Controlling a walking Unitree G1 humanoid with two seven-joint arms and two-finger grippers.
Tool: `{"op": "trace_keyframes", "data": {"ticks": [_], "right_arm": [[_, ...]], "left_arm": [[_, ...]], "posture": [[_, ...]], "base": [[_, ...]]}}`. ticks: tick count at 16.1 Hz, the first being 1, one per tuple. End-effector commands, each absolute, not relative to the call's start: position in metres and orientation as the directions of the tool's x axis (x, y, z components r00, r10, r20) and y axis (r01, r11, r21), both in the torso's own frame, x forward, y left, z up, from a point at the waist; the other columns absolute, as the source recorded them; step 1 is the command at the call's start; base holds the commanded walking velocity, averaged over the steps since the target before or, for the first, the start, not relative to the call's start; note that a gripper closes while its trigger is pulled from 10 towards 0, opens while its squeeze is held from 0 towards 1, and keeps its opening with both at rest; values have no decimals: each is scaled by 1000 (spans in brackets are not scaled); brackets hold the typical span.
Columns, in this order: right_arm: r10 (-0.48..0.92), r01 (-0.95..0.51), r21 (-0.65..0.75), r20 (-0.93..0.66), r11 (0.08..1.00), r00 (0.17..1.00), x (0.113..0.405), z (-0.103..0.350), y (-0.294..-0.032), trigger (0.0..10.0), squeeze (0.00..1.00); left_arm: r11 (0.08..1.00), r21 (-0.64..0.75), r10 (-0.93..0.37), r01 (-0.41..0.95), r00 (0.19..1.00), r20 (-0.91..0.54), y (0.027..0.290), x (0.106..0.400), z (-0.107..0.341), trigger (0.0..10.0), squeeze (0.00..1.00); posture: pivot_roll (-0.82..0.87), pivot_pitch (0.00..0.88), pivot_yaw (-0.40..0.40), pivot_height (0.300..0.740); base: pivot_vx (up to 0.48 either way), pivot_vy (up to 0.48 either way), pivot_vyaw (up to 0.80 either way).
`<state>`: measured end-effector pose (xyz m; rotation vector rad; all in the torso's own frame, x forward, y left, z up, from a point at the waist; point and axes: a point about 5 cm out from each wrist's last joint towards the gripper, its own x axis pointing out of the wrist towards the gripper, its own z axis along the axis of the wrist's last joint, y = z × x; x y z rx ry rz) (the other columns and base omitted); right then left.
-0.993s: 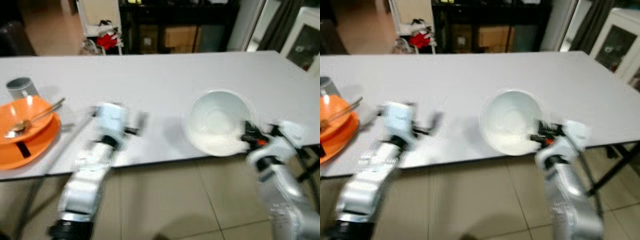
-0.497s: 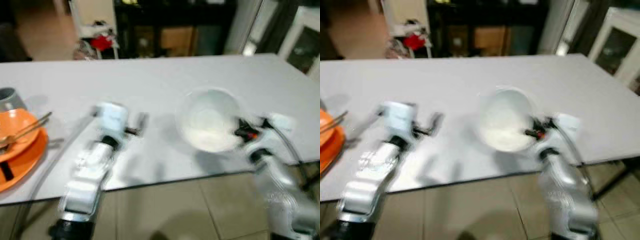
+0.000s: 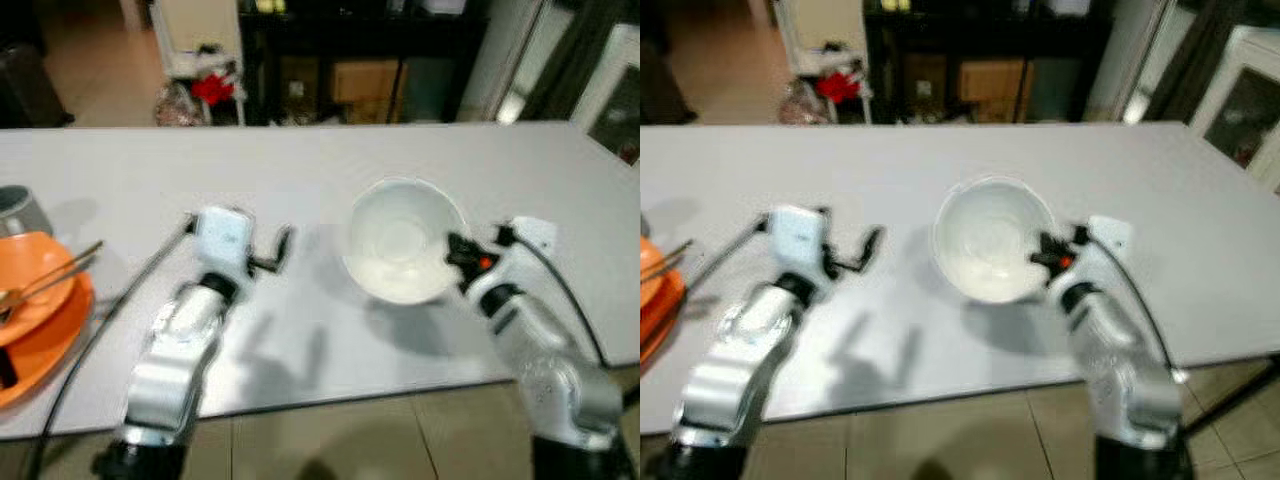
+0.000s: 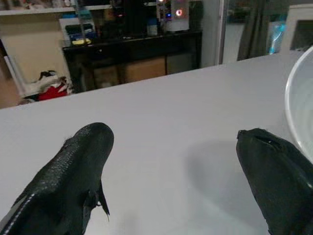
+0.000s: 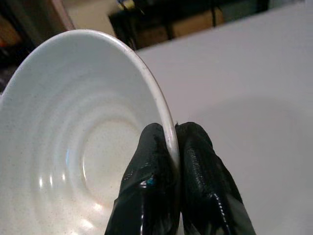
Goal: Setting the table
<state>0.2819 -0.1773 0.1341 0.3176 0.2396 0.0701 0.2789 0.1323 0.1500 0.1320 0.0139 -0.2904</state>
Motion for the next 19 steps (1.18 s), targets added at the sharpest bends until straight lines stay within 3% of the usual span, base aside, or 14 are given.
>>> {"op": "trace_keyframes", "data": {"ticks": [1, 5, 10, 15, 19], "right_arm": [[195, -121, 365, -174, 923, 965, 291, 145, -162, 10000, 0], [281, -192, 395, -182, 898, 942, 323, 148, -151, 10000, 0], [313, -113, 517, -318, 848, 895, 376, 135, -141, 10000, 0], [287, -37, 594, -331, 804, 899, 394, 139, -129, 10000, 0], [230, 18, 619, -319, 786, 919, 400, 144, -125, 10000, 0]], "left_arm": [[954, 147, -258, 260, 966, -29, 143, 281, 154, 10000, 0], [933, 192, -300, 304, 953, -50, 145, 282, 155, 10000, 0], [866, 202, -449, 458, 889, -89, 143, 277, 161, 10000, 0], [801, 218, -533, 557, 830, -164, 151, 261, 160, 10000, 0], [807, 212, -520, 551, 833, -188, 157, 241, 162, 10000, 0]], "posture": [[55, 0, -44, 740], [72, 0, -45, 740], [118, 0, -52, 740], [167, 0, -58, 740], [230, 0, -78, 740]], "base": [[311, 0, 0], [64, 0, 0], [0, 0, 0], [0, 0, 0], [0, 0, 0]]}}
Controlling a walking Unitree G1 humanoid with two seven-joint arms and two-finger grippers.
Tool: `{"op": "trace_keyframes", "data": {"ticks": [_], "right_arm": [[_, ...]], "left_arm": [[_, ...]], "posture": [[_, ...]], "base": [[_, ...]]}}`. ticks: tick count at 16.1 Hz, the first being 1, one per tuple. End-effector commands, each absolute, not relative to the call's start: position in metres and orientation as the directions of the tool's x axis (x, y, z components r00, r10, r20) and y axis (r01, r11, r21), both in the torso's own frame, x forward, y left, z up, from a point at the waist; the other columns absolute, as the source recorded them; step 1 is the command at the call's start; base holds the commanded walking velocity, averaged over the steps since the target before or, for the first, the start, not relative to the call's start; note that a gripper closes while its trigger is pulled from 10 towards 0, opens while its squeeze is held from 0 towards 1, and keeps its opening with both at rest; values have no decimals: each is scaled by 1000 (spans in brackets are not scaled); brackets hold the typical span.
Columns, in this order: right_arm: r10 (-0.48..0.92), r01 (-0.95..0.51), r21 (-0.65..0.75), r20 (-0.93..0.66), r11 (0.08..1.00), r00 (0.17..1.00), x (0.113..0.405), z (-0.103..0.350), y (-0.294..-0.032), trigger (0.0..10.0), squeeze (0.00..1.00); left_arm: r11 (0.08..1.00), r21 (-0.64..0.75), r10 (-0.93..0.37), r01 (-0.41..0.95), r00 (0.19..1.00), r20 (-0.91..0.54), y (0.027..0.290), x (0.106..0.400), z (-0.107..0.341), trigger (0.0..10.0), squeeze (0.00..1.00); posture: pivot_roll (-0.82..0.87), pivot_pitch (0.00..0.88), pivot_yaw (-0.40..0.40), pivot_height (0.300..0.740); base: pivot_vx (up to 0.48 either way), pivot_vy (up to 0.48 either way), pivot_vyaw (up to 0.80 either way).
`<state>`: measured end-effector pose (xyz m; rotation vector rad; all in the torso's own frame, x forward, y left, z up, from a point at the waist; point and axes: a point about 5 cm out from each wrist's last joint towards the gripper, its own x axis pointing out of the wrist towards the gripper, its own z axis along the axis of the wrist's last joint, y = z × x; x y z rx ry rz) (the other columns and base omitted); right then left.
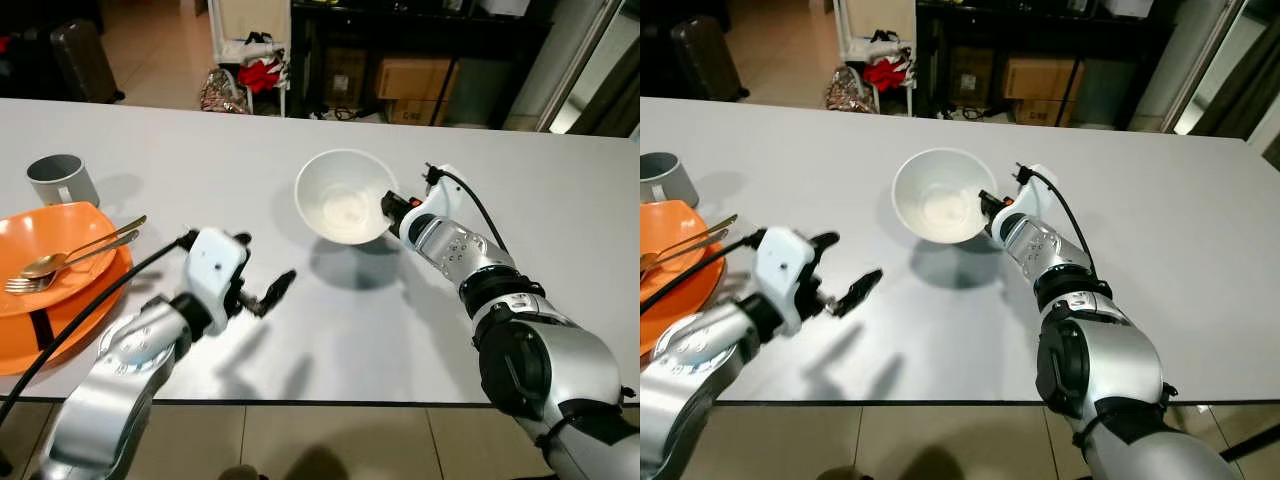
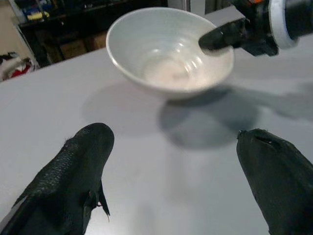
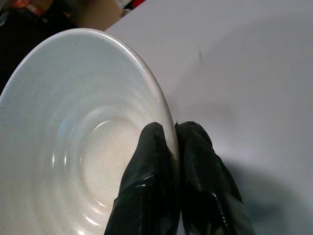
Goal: Setting the table
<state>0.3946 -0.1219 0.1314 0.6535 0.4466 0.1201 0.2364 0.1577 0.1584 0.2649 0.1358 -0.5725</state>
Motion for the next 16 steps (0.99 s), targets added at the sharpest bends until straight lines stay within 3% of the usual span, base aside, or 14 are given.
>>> {"op": "trace_keyframes", "data": {"ticks": [1, 16], "right_arm": [[222, 29, 633, -314, 774, 923, 401, 145, -124, 10000, 0], [197, 174, 731, -391, 660, 899, 391, 122, -110, 10000, 0]], "left_arm": [[812, 219, -504, 541, 839, -206, 162, 230, 162, 10000, 0], [842, 231, -422, 488, 861, -283, 177, 186, 172, 10000, 0]], "posture": [[252, 0, -87, 740], [378, 0, -131, 740]], "base": [[0, 0, 0], [0, 0, 0]]}}
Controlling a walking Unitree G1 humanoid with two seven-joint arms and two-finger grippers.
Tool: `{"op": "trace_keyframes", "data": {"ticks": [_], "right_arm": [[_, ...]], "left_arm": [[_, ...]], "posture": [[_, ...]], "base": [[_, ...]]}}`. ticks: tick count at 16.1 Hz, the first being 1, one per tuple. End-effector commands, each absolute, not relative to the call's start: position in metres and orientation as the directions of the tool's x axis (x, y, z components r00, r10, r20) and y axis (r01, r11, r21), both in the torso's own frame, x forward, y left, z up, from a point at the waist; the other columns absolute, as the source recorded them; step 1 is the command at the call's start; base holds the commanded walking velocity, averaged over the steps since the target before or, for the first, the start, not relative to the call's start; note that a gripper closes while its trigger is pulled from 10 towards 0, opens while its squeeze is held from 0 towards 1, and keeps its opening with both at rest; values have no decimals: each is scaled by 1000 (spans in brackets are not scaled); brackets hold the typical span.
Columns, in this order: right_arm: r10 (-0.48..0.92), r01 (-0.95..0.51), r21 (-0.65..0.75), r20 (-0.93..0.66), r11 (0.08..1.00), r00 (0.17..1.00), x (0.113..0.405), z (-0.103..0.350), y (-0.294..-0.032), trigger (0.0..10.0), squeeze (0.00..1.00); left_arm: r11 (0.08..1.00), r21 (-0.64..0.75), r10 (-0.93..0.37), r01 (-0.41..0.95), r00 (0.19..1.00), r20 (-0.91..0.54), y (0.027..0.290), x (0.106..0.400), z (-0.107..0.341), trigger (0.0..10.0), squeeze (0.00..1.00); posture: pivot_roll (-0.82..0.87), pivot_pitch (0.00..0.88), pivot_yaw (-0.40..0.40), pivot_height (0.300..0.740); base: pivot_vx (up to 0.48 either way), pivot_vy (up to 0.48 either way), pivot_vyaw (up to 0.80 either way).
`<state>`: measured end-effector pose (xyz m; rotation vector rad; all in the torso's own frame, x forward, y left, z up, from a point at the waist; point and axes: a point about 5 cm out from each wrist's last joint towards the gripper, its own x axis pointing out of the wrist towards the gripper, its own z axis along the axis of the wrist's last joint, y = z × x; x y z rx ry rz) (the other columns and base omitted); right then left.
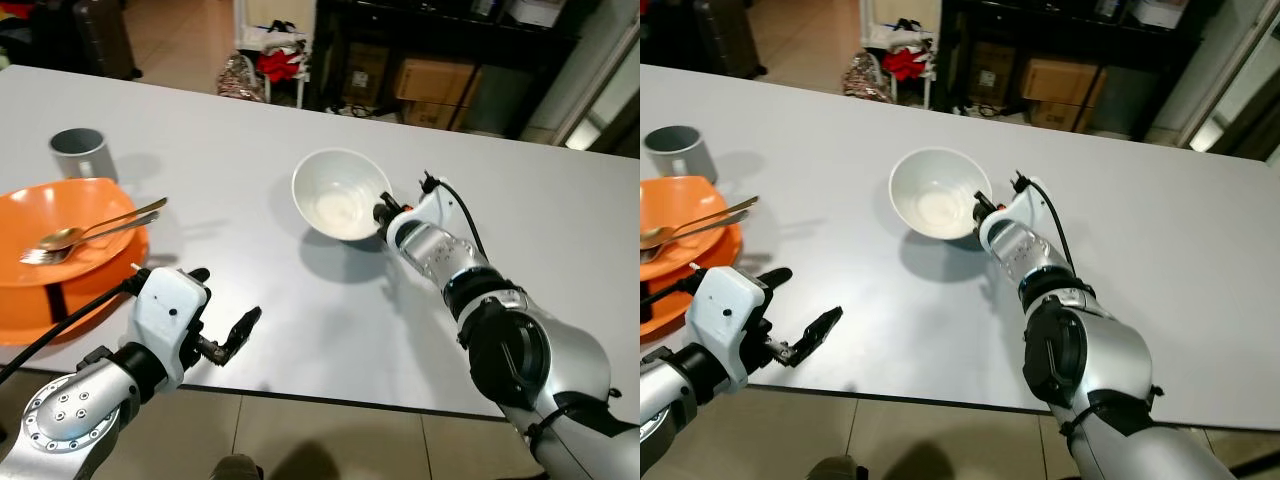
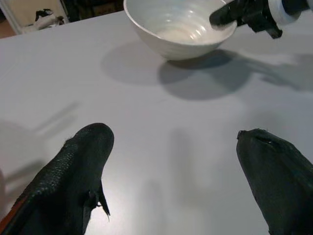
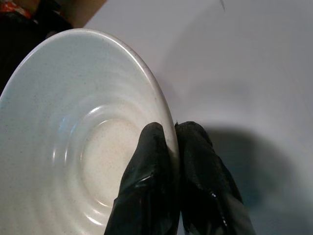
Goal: Setting the table
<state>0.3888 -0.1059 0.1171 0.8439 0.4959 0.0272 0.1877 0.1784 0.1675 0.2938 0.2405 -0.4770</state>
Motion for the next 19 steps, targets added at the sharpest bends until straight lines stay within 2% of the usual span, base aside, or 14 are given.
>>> {"op": "trace_keyframes", "data": {"ticks": [1, 7, 8, 9, 10, 15, 17, 18, 19], "right_arm": [[197, 179, 727, -399, 663, 895, 390, 120, -108, 10000, 0], [166, 257, 701, -474, 666, 865, 380, 99, -111, 10000, 0], [163, 260, 701, -476, 664, 864, 380, 98, -111, 10000, 55], [157, 269, 700, -480, 661, 863, 380, 97, -113, 10000, 616], [154, 275, 701, -483, 658, 862, 379, 96, -114, 10000, 1000], [134, 268, 734, -438, 624, 889, 386, 109, -126, 10000, 1000], [133, 228, 751, -386, 619, 913, 393, 123, -135, 10000, 1000], [135, 221, 752, -380, 622, 915, 394, 125, -137, 10000, 675], [142, 212, 761, -370, 613, 918, 395, 128, -141, 10000, 24]], "left_arm": [[843, 231, -420, 487, 862, -285, 177, 185, 173, 10000, 0], [841, 226, -419, 492, 855, -305, 177, 178, 175, 10000, 0], [840, 226, -420, 494, 854, -306, 177, 178, 175, 10000, 0], [838, 226, -422, 497, 853, -307, 176, 178, 175, 10000, 0], [837, 225, -425, 499, 852, -307, 176, 179, 175, 10000, 0], [824, 228, -452, 519, 844, -288, 172, 194, 174, 10000, 0], [819, 215, -478, 531, 840, -256, 168, 209, 174, 10000, 0], [818, 210, -484, 535, 839, -251, 167, 213, 173, 10000, 0], [810, 210, -498, 547, 832, -245, 164, 220, 171, 10000, 0]], "posture": [[382, 0, -132, 740], [386, 9, -124, 740], [383, 7, -121, 740], [381, 4, -118, 740], [381, 4, -118, 740], [336, 0, -99, 740], [271, 0, -70, 740], [250, 0, -59, 740], [225, 0, -48, 740]], "base": [[0, 0, 0], [0, 0, 0], [0, 0, 0], [0, 0, 0], [0, 0, 0], [0, 0, 0], [0, 0, 0], [0, 0, 0], [0, 0, 0]]}}
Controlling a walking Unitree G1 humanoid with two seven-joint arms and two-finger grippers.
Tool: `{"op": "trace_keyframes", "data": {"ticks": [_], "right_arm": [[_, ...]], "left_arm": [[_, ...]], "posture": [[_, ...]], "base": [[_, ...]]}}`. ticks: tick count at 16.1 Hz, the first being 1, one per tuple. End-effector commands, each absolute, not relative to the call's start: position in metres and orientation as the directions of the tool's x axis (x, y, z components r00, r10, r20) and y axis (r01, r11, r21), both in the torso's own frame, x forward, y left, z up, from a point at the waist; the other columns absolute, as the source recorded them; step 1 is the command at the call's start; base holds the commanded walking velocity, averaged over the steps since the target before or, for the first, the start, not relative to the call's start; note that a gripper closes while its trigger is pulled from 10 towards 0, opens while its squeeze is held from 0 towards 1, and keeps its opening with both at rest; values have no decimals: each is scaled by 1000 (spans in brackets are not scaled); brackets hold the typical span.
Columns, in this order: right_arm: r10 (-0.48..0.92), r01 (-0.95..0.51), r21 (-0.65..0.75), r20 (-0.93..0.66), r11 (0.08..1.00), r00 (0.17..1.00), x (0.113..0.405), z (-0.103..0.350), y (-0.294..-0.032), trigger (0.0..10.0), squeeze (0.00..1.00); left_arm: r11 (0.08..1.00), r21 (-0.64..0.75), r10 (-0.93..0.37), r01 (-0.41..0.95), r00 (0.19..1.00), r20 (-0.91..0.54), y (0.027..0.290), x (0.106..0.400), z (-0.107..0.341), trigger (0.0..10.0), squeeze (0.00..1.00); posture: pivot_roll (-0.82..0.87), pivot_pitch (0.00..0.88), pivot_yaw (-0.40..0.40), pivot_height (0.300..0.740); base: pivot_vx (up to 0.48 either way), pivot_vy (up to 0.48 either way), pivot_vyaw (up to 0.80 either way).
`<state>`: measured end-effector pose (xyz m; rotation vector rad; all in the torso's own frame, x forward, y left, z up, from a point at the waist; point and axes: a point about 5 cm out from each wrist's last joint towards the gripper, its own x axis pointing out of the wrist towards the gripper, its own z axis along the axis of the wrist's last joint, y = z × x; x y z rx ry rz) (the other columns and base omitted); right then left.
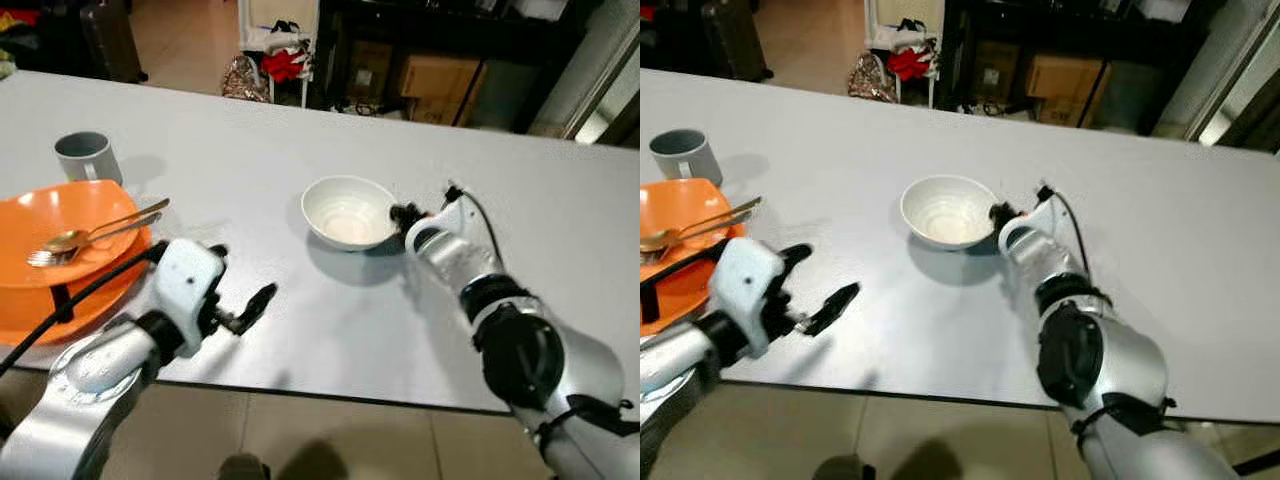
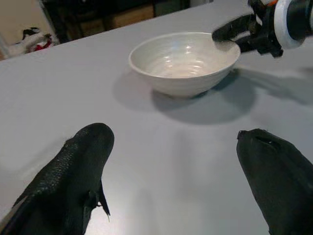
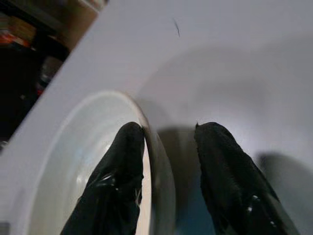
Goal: Setting the table
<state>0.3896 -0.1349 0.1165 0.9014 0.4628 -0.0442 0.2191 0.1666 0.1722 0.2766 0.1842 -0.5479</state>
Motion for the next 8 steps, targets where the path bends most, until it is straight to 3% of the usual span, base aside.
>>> {"op": "trace_keyframes", "data": {"ticks": [1, 4, 6, 7, 8], "right_arm": [[151, 205, 763, -367, 613, 918, 395, 129, -143, 10000, 0], [178, 150, 769, -325, 622, 929, 393, 130, -152, 10000, 0], [213, 6, 754, -193, 656, 958, 393, 139, -156, 10000, 0], [235, -85, 711, -116, 698, 965, 390, 144, -158, 10000, 0], [240, -198, 558, -2, 806, 971, 372, 154, -166, 10000, 0]], "left_arm": [[804, 208, -511, 557, 826, -236, 163, 227, 170, 10000, 0], [779, 202, -558, 594, 803, -210, 151, 242, 168, 10000, 0], [780, 205, -560, 591, 806, -192, 146, 250, 166, 10000, 0], [790, 204, -550, 578, 815, -180, 145, 255, 166, 10000, 0], [838, 192, -482, 511, 858, -179, 147, 263, 164, 10000, 0]], "posture": [[208, 0, -41, 740], [147, 0, -11, 740], [117, 0, 4, 740], [111, 0, 7, 740], [104, 0, -1, 740]], "base": [[0, 0, 0], [0, 0, 0], [0, 0, 0], [0, 0, 0], [0, 0, 0]]}}
